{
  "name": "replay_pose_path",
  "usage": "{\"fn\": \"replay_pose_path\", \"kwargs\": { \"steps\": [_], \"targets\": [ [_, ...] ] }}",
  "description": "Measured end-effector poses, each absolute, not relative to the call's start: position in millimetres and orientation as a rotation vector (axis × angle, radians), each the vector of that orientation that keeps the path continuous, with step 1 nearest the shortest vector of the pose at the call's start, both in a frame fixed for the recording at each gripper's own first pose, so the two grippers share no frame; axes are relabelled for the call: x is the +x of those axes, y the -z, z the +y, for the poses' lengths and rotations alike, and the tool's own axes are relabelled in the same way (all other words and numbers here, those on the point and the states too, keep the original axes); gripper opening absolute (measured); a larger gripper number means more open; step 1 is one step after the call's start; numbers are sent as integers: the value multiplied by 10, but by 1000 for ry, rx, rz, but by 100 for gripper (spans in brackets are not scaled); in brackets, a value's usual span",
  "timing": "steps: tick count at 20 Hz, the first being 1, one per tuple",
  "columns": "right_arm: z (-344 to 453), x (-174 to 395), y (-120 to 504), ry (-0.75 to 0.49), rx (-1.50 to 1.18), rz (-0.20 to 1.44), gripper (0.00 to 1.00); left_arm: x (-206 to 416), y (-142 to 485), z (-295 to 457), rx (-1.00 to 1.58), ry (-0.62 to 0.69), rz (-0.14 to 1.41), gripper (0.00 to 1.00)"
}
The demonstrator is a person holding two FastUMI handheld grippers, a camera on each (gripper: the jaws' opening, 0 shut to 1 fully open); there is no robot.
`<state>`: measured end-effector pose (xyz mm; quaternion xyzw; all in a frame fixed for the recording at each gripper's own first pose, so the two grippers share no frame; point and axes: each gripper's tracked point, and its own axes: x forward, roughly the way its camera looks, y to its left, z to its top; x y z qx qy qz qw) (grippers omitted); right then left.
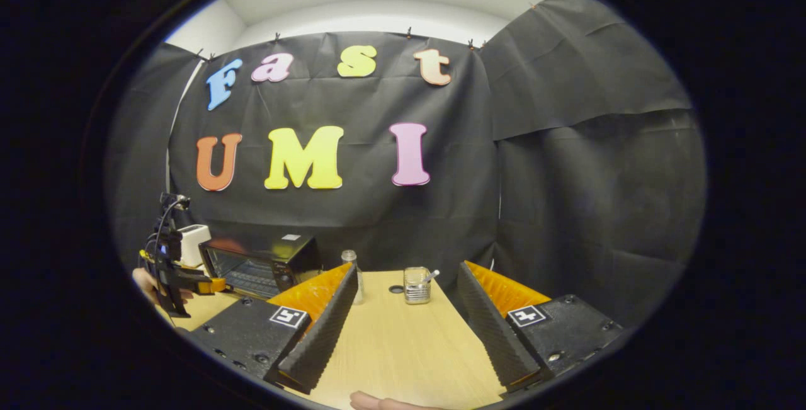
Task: Open the electric oven with the left hand, put the food in, and close the electric oven.
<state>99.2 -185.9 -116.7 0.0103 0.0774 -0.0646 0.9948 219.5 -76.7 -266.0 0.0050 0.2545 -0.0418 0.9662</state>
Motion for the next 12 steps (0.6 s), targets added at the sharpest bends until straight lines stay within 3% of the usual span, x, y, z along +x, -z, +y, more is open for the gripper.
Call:
{"fn": "replay_pose_path", "kwargs": {
  "steps": [1, 12],
  "targets": [
    [-1851, 993, 1192, 128, 24, 162, 100, 2139, 2716, -762, 14, 86, 515, 96],
    [-1720, 1092, 1609, 79, 5, 275, 100, 1737, 3263, -736, 17, 87, 548, 97]
  ]
}}
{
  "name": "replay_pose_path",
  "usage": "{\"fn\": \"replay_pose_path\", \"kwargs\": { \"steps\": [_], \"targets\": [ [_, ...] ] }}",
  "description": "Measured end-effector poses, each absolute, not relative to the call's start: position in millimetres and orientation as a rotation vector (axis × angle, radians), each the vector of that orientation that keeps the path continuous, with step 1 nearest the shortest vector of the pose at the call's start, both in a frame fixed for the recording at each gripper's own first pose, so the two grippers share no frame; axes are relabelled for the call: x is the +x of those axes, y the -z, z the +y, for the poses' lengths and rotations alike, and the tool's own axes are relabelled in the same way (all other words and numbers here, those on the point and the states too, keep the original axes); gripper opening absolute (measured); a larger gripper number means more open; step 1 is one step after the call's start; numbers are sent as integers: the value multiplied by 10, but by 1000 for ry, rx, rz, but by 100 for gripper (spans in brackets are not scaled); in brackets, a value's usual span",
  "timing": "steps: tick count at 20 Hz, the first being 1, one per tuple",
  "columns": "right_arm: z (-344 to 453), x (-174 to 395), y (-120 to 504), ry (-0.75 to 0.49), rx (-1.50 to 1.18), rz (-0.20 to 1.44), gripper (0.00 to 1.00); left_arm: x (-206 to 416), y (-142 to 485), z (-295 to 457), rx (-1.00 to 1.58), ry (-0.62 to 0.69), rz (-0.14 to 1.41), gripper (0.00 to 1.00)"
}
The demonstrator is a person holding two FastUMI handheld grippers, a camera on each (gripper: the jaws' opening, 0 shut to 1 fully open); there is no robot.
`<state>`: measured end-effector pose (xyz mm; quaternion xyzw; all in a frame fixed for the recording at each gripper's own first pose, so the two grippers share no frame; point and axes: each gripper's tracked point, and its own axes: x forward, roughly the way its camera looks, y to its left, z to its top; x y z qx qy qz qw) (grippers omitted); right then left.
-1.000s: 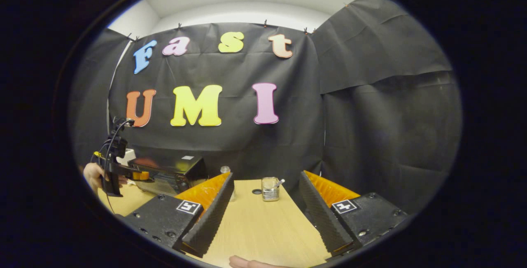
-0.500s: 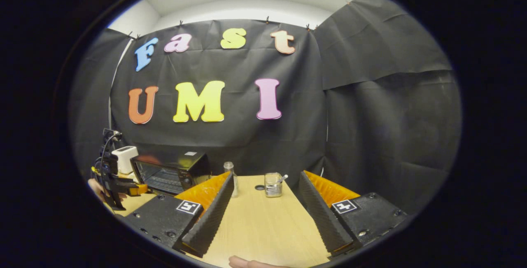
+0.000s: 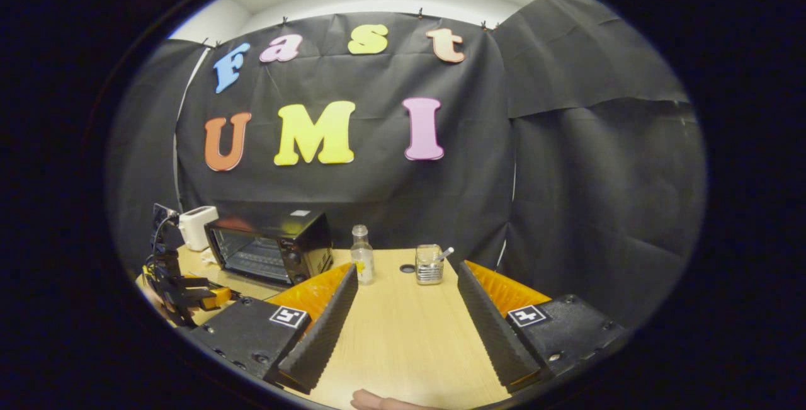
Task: Open the electric oven with the left hand, put the food in, and close the electric oven.
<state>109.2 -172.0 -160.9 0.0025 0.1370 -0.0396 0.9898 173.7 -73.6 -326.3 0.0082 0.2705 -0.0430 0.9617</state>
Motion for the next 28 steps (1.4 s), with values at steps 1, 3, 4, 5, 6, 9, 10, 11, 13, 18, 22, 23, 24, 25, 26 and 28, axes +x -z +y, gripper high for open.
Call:
{"fn": "replay_pose_path", "kwargs": {
  "steps": [1, 3, 4, 5, 6, 9, 10, 11, 13, 18, 22, 23, 24, 25, 26, 28],
  "targets": [
    [-1726, 1103, 1640, 80, 0, 283, 100, 1693, 3378, -700, 11, 85, 578, 97],
    [-1755, 1143, 1708, 84, -10, 300, 96, 1634, 3581, -638, -38, 71, 632, 97],
    [-1782, 1159, 1749, 91, -12, 314, 100, 1621, 3681, -597, -57, 64, 667, 96],
    [-1795, 1179, 1795, 94, -11, 326, 100, 1589, 3770, -563, -82, 56, 700, 96],
    [-1795, 1199, 1836, 94, -8, 337, 100, 1586, 3760, -530, -98, 51, 693, 97],
    [-1782, 1239, 1940, 91, 9, 370, 100, 1600, 3737, -502, -84, 57, 676, 96],
    [-1765, 1256, 1972, 87, 16, 380, 100, 1603, 3718, -510, -82, 57, 672, 97],
    [-1735, 1277, 2015, 79, 21, 391, 100, 1612, 3700, -505, -83, 58, 663, 96],
    [-1663, 1322, 2127, 59, 30, 424, 100, 1608, 3639, -463, -80, 47, 641, 96],
    [-1346, 1459, 2534, -70, 76, 589, 100, 1528, 3149, -458, -94, 61, 533, 94],
    [-1123, 1616, 2847, -157, 130, 720, 100, 1449, 2581, -431, -89, 62, 413, 94],
    [-1060, 1655, 2903, -184, 166, 750, 100, 1423, 2419, -408, -77, 53, 375, 94],
    [-995, 1691, 2968, -209, 211, 783, 100, 1398, 2261, -392, -60, 45, 336, 94],
    [-912, 1731, 3020, -237, 262, 815, 100, 1373, 2118, -386, -44, 40, 299, 94],
    [-832, 1751, 3071, -266, 316, 846, 94, 1339, 1986, -401, -31, 40, 267, 94],
    [-657, 1794, 3194, -324, 404, 904, 97, 1258, 1773, -416, -10, 39, 219, 93]
  ]
}}
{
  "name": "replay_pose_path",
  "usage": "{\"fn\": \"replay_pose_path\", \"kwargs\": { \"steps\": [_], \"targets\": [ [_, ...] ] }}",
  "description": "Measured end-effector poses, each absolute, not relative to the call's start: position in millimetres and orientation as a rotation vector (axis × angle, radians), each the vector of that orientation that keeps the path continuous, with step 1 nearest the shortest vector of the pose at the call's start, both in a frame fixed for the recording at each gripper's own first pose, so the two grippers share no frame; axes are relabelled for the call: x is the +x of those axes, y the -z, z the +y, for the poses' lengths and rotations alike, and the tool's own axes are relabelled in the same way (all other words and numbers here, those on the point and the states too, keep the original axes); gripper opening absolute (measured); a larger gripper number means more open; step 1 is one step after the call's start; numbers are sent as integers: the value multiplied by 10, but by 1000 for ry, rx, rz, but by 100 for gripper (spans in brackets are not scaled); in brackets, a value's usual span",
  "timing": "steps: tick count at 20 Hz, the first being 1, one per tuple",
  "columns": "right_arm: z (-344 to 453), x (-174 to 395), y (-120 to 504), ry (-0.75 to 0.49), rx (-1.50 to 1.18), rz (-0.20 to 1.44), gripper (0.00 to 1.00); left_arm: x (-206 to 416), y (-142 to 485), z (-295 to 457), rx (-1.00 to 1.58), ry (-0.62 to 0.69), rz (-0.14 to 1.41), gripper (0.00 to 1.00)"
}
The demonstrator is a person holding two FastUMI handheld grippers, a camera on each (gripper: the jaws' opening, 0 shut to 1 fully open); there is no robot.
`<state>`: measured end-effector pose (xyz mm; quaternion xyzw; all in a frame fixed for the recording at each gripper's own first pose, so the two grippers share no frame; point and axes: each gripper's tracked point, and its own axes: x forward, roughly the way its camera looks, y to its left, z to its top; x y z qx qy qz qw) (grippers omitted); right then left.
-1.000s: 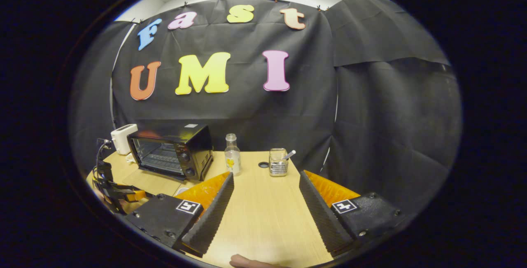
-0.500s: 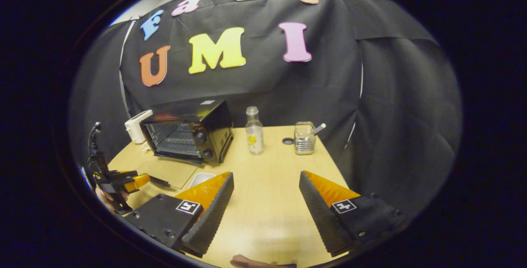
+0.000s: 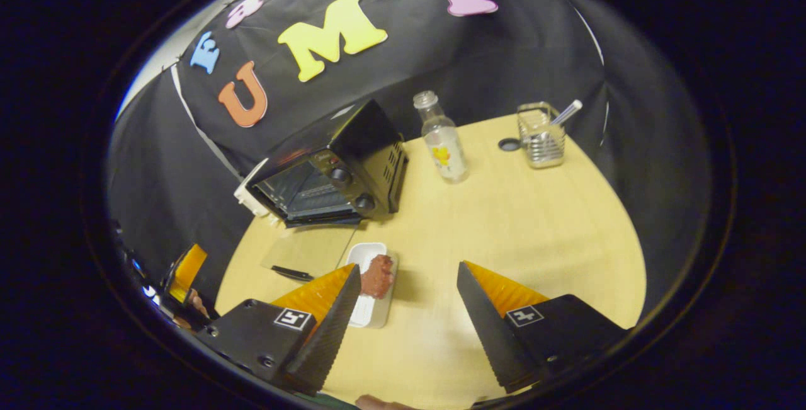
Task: Open the electric oven with the left hand, put the food in, and close the electric oven.
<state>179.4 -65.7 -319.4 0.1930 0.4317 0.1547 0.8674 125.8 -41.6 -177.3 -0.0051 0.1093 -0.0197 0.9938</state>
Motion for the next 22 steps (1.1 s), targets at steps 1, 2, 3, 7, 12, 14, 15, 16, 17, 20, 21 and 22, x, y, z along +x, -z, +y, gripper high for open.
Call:
{"fn": "replay_pose_path", "kwargs": {
  "steps": [1, 2, 3, 7, 12, 14, 15, 16, 17, 20, 21, 22],
  "targets": [
    [-575, 1819, 3244, -349, 431, 931, 96, 1196, 1676, -400, 1, 34, 201, 93],
    [-502, 1847, 3311, -368, 454, 957, 93, 1145, 1584, -386, 12, 30, 182, 94],
    [-445, 1875, 3384, -374, 478, 985, 86, 1105, 1492, -387, 28, 33, 159, 95],
    [-253, 1958, 3639, -423, 550, 1065, 78, 890, 1226, -343, 60, 41, 97, 94],
    [-93, 1862, 3722, -491, 629, 1117, 14, 641, 1040, -310, 35, 83, 76, 95],
    [-98, 1786, 3644, -492, 565, 1079, 12, 574, 1015, -263, 35, 86, 70, 95],
    [-98, 1746, 3594, -489, 524, 1057, 12, 538, 1024, -255, 28, 89, 75, 95],
    [-86, 1711, 3525, -486, 482, 1026, 12, 492, 1031, -267, 20, 104, 83, 94],
    [-76, 1678, 3463, -486, 433, 997, 12, 458, 1037, -277, 16, 116, 86, 94],
    [-21, 1562, 3176, -468, 261, 875, 8, 344, 1020, -164, 29, 102, 77, 95],
    [25, 1520, 3081, -470, 218, 839, 12, 309, 1009, -122, 36, 93, 73, 95],
    [78, 1463, 2990, -470, 173, 804, 12, 268, 1003, -94, 39, 84, 72, 94]
  ]
}}
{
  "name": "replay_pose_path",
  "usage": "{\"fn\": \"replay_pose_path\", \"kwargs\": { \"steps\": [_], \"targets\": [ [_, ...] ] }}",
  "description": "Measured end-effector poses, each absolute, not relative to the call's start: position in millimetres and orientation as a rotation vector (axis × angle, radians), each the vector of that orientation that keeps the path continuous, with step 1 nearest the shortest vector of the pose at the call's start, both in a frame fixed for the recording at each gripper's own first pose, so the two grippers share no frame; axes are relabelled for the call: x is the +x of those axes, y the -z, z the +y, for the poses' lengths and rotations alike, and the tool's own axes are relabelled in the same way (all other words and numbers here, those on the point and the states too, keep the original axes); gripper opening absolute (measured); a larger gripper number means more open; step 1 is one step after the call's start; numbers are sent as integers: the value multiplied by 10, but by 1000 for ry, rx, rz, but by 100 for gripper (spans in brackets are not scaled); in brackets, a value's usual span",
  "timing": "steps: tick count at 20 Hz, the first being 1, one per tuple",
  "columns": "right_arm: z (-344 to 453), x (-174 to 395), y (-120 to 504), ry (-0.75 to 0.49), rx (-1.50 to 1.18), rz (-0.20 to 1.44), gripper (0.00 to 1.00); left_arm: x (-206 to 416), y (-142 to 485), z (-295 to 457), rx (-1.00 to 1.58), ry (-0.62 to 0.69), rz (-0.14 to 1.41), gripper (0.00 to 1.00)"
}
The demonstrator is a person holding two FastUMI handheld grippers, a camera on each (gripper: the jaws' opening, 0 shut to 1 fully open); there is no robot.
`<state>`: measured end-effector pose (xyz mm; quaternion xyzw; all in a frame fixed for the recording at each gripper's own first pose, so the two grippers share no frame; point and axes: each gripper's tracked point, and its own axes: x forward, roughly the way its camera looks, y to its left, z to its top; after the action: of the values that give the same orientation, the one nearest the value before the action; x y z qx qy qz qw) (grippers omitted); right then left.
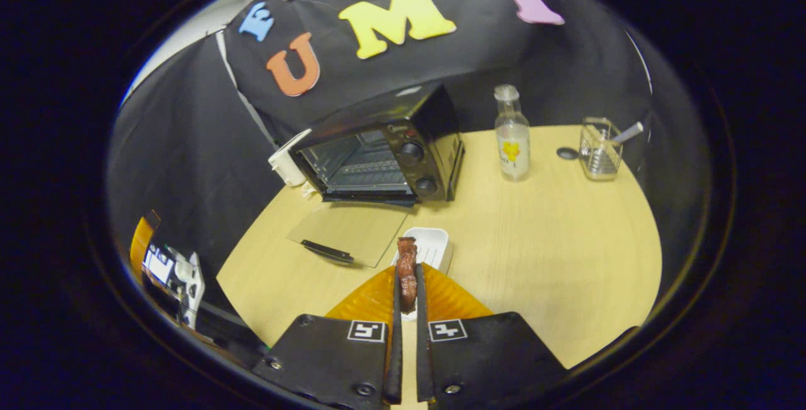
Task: Open the electric oven with the left hand, put the food in, and close the electric oven.
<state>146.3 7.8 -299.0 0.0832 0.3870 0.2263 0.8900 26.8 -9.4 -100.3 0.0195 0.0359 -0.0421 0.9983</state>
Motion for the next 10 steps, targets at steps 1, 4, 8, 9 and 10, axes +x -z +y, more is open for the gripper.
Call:
{"fn": "replay_pose_path", "kwargs": {
  "steps": [1, 4, 8, 9, 10],
  "targets": [
    [135, 1414, 2891, -464, 129, 770, 12, 237, 1007, -65, 40, 80, 70, 94],
    [314, 1281, 2698, -449, 2, 685, 12, 132, 1021, 15, 45, 73, 70, 95],
    [555, 1204, 2515, -425, -157, 583, 12, 26, 1070, 121, 54, 56, 75, 95],
    [618, 1214, 2477, -416, -183, 560, 12, 10, 1093, 136, 48, 57, 79, 95],
    [684, 1214, 2450, -404, -193, 543, 12, -6, 1106, 148, 41, 61, 82, 95]
  ]
}}
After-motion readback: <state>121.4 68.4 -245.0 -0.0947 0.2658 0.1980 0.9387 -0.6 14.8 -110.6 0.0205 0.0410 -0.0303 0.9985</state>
